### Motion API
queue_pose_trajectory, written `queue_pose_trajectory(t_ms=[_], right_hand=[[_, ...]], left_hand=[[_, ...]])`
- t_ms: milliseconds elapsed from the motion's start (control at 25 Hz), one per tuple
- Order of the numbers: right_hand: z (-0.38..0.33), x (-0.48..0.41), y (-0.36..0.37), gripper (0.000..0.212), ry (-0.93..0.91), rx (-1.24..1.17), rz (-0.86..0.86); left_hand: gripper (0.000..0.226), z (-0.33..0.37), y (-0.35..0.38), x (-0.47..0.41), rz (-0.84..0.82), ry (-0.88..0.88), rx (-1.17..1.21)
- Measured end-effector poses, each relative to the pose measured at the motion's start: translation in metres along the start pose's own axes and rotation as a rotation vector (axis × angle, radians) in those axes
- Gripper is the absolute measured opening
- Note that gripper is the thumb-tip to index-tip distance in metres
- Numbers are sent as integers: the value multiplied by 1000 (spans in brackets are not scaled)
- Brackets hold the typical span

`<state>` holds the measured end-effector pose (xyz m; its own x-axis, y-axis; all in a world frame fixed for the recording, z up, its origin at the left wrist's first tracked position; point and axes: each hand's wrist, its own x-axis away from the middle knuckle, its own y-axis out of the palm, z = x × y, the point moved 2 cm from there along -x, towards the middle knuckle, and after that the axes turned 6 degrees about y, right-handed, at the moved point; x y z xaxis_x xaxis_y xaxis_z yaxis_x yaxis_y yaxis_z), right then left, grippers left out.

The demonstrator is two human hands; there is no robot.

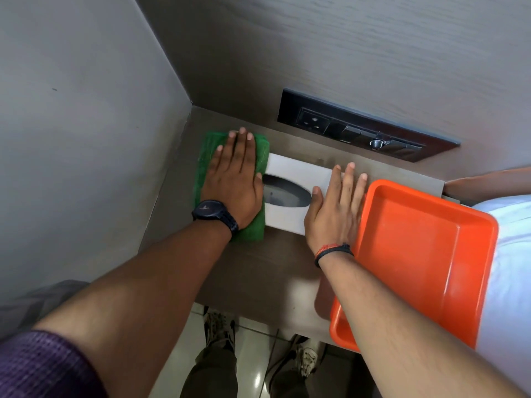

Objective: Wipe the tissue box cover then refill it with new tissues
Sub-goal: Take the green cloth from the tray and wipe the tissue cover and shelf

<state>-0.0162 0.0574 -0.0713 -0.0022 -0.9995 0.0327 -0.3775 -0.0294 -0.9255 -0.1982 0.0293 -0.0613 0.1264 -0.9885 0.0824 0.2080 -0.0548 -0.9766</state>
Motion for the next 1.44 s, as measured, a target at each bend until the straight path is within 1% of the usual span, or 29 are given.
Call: queue_pose_trajectory(t_ms=[80,120,160,200,280,320,360,440,520,560,640,680,760,800,920,1000,1080,1240,1360,1440], right_hand=[[-14,12,-11,45,-27,27,92],[-25,20,-15,41,-34,32,95],[-36,26,-16,41,-26,30,44],[-49,32,-15,44,-6,21,-49],[-72,35,-7,53,45,13,-266],[-81,35,-3,53,47,27,-326],[-87,34,0,50,36,37,-346],[-96,32,0,39,26,10,-330],[-101,31,-3,32,-4,-42,-323],[-103,32,-5,29,-41,-94,-328],[-103,29,-14,23,-81,-261,-385],[-102,26,-21,22,-80,-335,-436],[-91,16,-41,20,-107,-394,-512],[-82,9,-53,18,-121,-397,-544],[-35,-23,-93,20,-97,-423,-684],[6,-44,-124,25,-55,-431,-791],[51,-59,-150,27,-9,-371,-837],[138,-75,-161,24,63,-107,-786],[172,-77,-143,26,82,6,-774],[185,-75,-132,22,92,113,-749]], left_hand=[[65,-5,-4,-3,-18,15,96],[62,-10,-9,-6,-21,36,179],[60,-16,-14,-10,-10,76,246],[55,-24,-20,-13,15,135,254],[49,-39,-30,-22,54,314,108],[51,-44,-34,-28,35,407,27],[57,-47,-38,-33,-12,486,-45],[70,-46,-49,-39,-101,606,-176],[75,-40,-59,-44,-171,695,-291],[73,-37,-63,-46,-213,714,-332],[62,-33,-74,-51,-280,708,-346],[52,-33,-82,-51,-278,700,-312],[31,-33,-98,-51,-211,686,-221],[28,-30,-105,-51,-200,657,-165],[37,5,-114,-55,-307,443,24],[41,48,-108,-57,-384,373,81],[46,101,-90,-56,-441,386,59],[52,193,-45,-47,-500,413,-18],[52,221,-10,-44,-528,375,-30],[47,232,7,-41,-515,384,-121]])
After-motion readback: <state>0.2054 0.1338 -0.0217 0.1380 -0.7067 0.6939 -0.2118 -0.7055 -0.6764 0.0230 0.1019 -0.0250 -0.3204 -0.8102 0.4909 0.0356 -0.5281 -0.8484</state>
